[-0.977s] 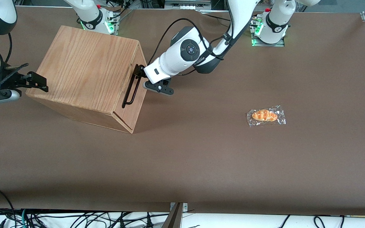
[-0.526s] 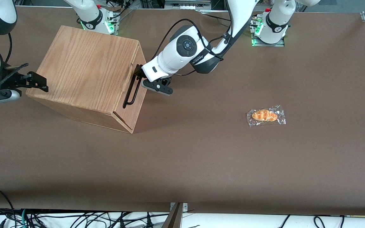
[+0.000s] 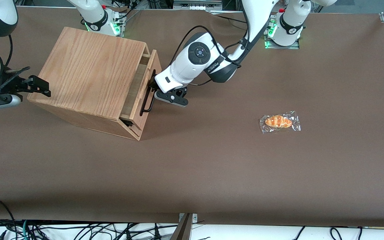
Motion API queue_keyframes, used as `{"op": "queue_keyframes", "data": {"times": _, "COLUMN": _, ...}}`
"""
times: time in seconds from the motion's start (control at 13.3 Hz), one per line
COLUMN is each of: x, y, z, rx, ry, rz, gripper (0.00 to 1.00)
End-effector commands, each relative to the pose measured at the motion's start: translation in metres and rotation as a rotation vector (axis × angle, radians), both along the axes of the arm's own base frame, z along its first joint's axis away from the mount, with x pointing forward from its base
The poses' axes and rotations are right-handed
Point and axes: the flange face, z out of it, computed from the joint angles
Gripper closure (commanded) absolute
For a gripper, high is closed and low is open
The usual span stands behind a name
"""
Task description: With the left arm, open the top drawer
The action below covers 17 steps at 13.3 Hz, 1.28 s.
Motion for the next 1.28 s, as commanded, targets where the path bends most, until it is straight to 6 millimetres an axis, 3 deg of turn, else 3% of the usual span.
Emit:
{"op": "queue_keyframes", "data": {"times": 0.0, "x": 0.019, "y": 0.02, "z": 0.008, "rx": 0.043, "ry": -0.002, "rz": -0.013, "gripper": 0.0}}
{"op": "queue_keyframes", "data": {"times": 1.2, "x": 0.059, "y": 0.08, "z": 0.011, "rx": 0.087, "ry": 0.04, "rz": -0.072, "gripper": 0.0}}
